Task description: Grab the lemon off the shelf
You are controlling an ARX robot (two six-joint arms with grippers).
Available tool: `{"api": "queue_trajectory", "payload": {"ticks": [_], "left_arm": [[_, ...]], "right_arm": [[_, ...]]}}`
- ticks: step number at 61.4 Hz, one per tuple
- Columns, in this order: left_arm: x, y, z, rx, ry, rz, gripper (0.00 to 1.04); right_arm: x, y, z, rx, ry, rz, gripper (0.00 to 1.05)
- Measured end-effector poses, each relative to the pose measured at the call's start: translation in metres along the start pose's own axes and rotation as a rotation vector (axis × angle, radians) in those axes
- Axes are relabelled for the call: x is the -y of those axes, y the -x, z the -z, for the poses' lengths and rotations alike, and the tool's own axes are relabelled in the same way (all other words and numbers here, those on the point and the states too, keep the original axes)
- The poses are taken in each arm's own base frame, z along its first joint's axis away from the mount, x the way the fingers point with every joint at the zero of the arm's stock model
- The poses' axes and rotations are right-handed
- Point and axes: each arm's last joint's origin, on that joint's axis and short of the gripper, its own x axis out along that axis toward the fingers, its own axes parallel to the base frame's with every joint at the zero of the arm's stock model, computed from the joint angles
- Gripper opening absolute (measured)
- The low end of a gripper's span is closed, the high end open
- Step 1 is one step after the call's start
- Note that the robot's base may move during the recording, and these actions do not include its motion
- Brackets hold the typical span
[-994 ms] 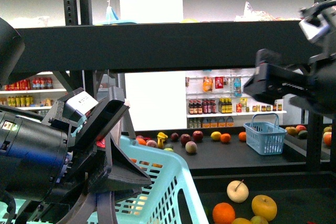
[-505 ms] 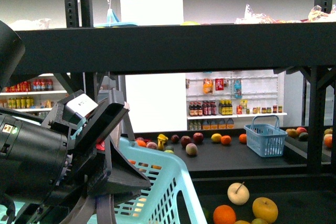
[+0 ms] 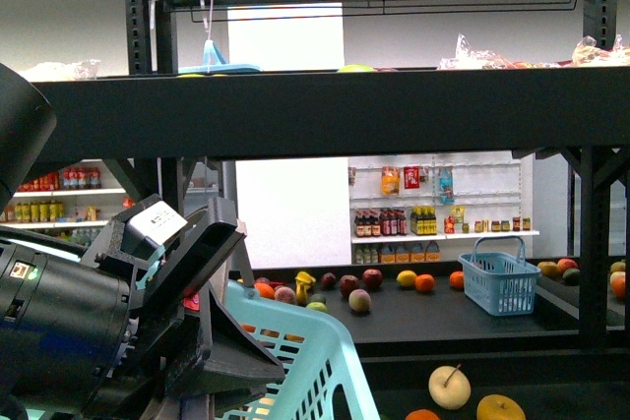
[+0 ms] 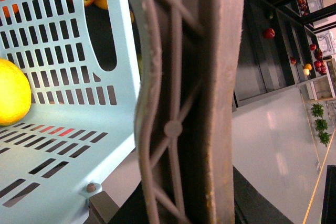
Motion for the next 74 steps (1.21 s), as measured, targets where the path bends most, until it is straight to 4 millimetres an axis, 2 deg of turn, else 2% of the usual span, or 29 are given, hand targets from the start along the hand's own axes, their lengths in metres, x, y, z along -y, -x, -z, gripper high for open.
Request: {"api": "queue_trajectory", "payload": {"ticks": [13,19,43,62,74], "left_arm": [[0.000,0.000,0.000,-0.001,0.000,0.002,0.16],[0.000,0.000,0.000,-0.001,0.000,0.001,0.16],[0.000,0.000,0.000,-0.001,0.001,0.002,0.16],[0.000,0.000,0.000,0.000,0.002,0.000,0.16],[-0.004,0.000,-0.007,0.168,0.083,-0.030,0.16]], "right_arm": [[0.000,0.004,0.009,0.001,0.000,0.000,0.03],[0.000,0.012,0.018,-0.030,0.001,0.000,0.03],[0.000,0.015,0.024,0.006,0.002,0.000,0.04],[0.000,0.016,0.024,0.007,0.002,0.000,0.55],[0.000,0.016,0.024,0.008,0.002,0.000,0.86]]}}
